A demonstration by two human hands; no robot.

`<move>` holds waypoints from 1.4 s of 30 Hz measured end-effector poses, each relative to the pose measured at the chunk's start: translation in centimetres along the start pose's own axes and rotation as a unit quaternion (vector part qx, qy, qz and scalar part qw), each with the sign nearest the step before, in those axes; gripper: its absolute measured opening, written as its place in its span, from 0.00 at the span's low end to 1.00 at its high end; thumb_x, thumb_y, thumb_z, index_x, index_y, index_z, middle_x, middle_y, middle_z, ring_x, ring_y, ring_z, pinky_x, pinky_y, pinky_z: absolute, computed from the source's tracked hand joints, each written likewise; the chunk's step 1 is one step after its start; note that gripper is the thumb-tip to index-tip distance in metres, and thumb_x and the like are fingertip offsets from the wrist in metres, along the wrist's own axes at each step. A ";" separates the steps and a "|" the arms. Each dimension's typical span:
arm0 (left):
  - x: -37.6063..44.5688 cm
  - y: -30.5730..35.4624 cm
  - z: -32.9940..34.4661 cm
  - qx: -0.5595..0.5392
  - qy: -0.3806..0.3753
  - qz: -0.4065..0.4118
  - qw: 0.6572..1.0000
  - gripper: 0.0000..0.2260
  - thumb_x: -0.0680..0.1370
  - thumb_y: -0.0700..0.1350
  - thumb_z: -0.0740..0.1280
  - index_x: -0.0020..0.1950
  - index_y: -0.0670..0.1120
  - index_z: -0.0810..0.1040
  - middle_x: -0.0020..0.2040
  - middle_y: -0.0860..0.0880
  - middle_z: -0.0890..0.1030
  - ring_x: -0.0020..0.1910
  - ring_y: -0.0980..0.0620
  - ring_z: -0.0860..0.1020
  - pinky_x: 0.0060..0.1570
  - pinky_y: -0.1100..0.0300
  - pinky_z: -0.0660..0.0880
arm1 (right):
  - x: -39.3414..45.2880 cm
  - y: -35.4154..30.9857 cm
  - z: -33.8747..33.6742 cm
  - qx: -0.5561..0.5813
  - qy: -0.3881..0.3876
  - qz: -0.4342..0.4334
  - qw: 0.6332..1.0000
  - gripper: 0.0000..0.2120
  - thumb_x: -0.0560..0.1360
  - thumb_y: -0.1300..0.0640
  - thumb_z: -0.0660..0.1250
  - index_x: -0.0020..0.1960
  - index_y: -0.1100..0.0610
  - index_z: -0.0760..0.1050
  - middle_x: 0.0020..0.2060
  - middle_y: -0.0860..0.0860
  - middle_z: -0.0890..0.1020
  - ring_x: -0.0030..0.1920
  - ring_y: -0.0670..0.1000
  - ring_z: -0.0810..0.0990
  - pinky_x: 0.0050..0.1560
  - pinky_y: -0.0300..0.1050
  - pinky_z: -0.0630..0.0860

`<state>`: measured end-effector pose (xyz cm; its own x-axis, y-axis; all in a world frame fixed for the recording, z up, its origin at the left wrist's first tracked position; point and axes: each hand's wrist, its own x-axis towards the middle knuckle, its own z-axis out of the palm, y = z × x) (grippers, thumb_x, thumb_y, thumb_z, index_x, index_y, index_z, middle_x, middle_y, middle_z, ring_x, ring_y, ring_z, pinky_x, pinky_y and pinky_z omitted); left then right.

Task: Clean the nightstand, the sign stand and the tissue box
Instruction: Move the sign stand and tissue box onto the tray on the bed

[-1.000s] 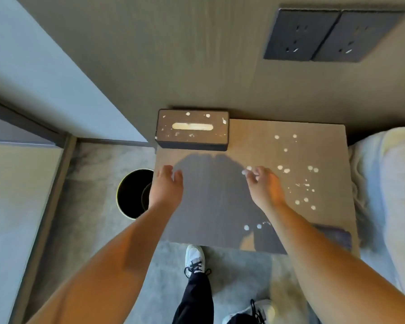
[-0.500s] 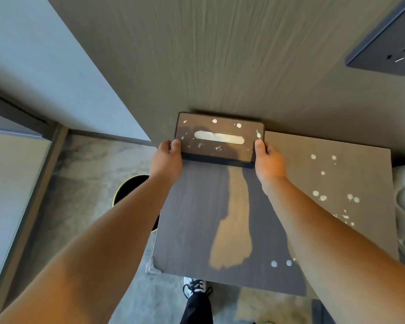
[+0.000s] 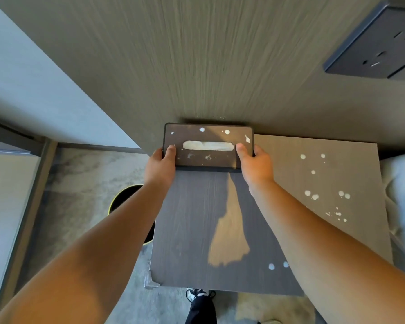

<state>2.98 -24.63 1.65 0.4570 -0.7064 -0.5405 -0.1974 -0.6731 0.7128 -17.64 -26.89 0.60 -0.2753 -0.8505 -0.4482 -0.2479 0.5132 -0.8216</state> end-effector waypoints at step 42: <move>-56.9 3.9 34.2 0.333 -0.431 0.340 0.767 0.16 0.81 0.50 0.59 0.64 0.45 0.75 0.50 0.47 0.78 0.53 0.42 0.77 0.48 0.57 0.68 | -39.6 22.0 -52.2 0.240 0.512 0.266 0.780 0.18 0.75 0.44 0.66 0.62 0.50 0.75 0.46 0.42 0.79 0.48 0.47 0.79 0.53 0.49 0.77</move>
<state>-53.50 5.46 19.88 -0.6343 -0.6329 -0.4439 -0.6661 0.1560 0.7293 -60.67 24.07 18.62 -0.8795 0.1330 -0.4570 0.4643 0.4506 -0.7625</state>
